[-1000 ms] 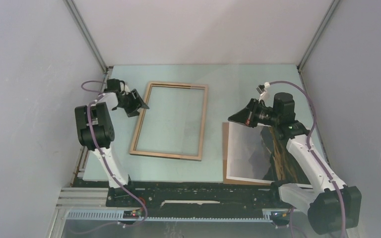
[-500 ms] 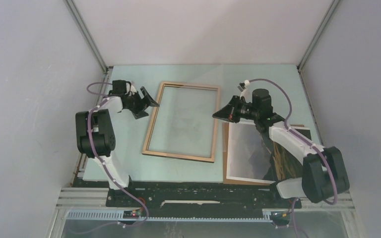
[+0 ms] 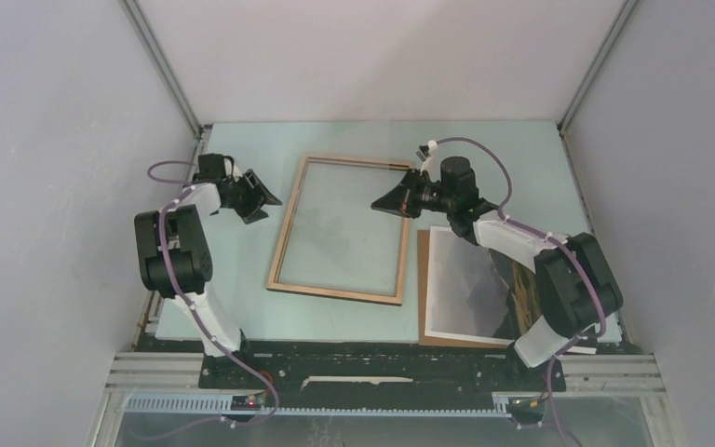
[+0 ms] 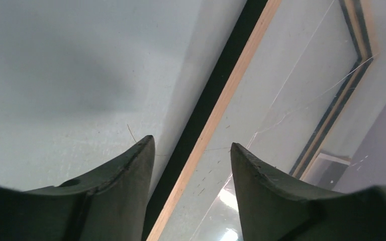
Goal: Put the photo into the frame
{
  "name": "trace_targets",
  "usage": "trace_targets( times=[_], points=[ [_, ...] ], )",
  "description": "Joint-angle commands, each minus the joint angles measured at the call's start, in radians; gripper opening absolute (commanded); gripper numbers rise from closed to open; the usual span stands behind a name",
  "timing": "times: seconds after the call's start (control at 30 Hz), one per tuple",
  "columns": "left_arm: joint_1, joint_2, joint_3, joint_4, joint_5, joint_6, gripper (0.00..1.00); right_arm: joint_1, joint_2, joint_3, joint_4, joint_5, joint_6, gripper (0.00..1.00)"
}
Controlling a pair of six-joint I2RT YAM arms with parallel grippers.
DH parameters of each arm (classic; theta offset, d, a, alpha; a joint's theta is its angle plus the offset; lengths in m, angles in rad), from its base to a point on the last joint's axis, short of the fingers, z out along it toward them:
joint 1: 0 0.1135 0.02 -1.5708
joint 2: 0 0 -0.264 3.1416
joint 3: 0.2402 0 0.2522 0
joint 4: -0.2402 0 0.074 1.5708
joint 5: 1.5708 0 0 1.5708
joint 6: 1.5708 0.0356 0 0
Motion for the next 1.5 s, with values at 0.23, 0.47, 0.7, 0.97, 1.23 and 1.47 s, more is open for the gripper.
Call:
trace_targets(
  times=[0.23, 0.47, 0.7, 0.97, 1.23, 1.47],
  points=[
    [-0.012, 0.031, -0.030, 0.037, 0.012, -0.035, 0.59, 0.015, 0.114, 0.096, 0.138, 0.045, 0.036, 0.00],
    [-0.023, 0.042, -0.031, 0.037, 0.020, -0.035, 0.56, 0.011, 0.156, 0.096, 0.177, 0.031, 0.052, 0.00],
    [-0.025, 0.045, -0.032, 0.037, 0.024, -0.039, 0.54, 0.010, 0.132, 0.094, 0.132, 0.018, 0.033, 0.00],
    [-0.025, 0.058, -0.031, 0.045, 0.035, -0.045, 0.50, 0.018, 0.045, 0.069, 0.064, 0.044, -0.003, 0.00],
    [-0.026, 0.056, -0.031, 0.045, 0.036, -0.046, 0.49, 0.022, 0.073, 0.064, 0.138, 0.019, 0.030, 0.00],
    [-0.027, 0.059, -0.030, 0.046, 0.042, -0.048, 0.48, 0.032, 0.065, 0.066, 0.133, 0.016, 0.019, 0.00]
  ],
)
